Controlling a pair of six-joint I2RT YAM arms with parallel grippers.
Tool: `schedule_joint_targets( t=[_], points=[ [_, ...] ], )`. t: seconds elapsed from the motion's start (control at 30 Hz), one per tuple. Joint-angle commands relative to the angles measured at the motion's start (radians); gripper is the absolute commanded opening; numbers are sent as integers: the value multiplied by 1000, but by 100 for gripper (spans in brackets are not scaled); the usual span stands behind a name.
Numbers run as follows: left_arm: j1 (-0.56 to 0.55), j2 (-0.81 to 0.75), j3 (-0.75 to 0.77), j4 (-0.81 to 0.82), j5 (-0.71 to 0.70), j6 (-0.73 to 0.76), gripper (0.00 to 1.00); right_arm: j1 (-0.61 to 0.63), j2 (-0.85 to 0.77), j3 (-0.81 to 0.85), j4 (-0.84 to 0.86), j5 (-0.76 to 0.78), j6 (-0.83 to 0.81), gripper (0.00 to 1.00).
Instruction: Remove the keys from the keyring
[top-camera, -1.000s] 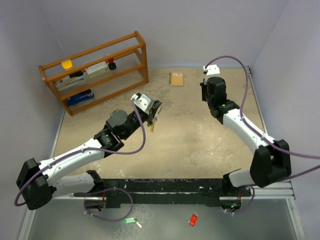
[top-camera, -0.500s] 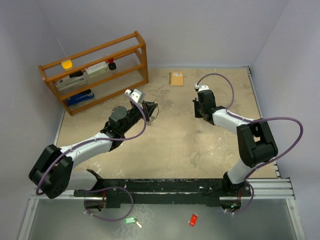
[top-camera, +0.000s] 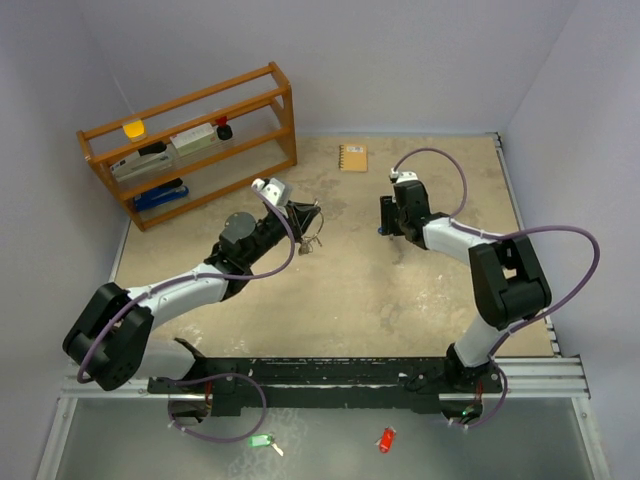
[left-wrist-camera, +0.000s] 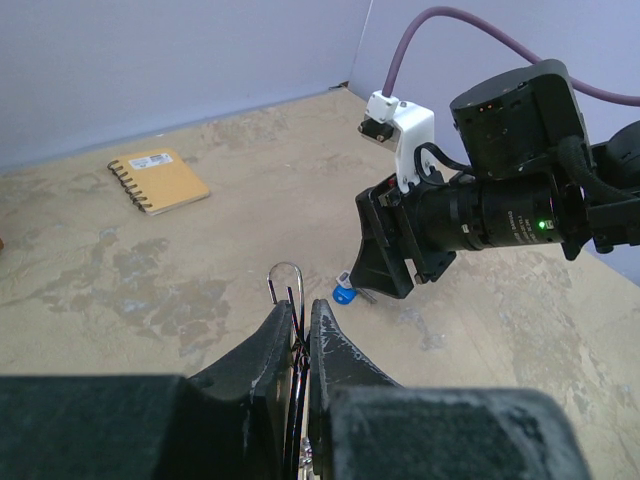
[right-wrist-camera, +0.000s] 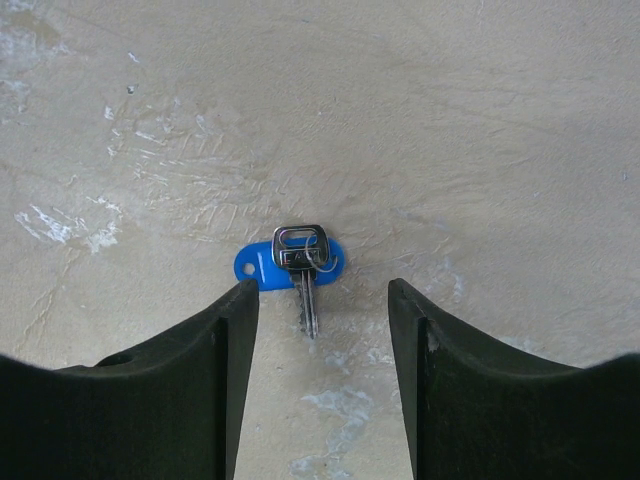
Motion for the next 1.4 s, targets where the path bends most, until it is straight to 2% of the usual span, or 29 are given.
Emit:
schedule_joint_targets(
  t=[0.0, 0.17, 0.37, 0.5, 0.67, 0.8, 1.17, 1.37],
  points=[
    [-1, 11, 54, 92, 30, -31, 0, -2, -90, -17, 65, -18, -29, 57],
    [0, 10, 79, 93, 57, -41, 0, 2, -240, -93, 117, -194, -65, 54],
    [-2, -7, 111, 109, 85, -77, 0, 79, -473, -285, 319, -460, -71, 56],
    [-5, -23, 125, 125, 119, -103, 0, 188, -552, -387, 428, -474, -92, 57],
    [-10, -51, 124, 107, 112, -114, 0, 235, -558, -461, 573, -518, -41, 57],
    [-16, -82, 122, 88, 105, -114, 0, 285, -569, -515, 700, -478, -47, 58],
    [-69, -121, 119, 26, 62, -71, 0, 339, -466, -509, 859, -502, -49, 57],
    [-91, -123, 125, 28, 42, -54, 0, 377, -449, -491, 873, -474, -76, 57]
  ],
)
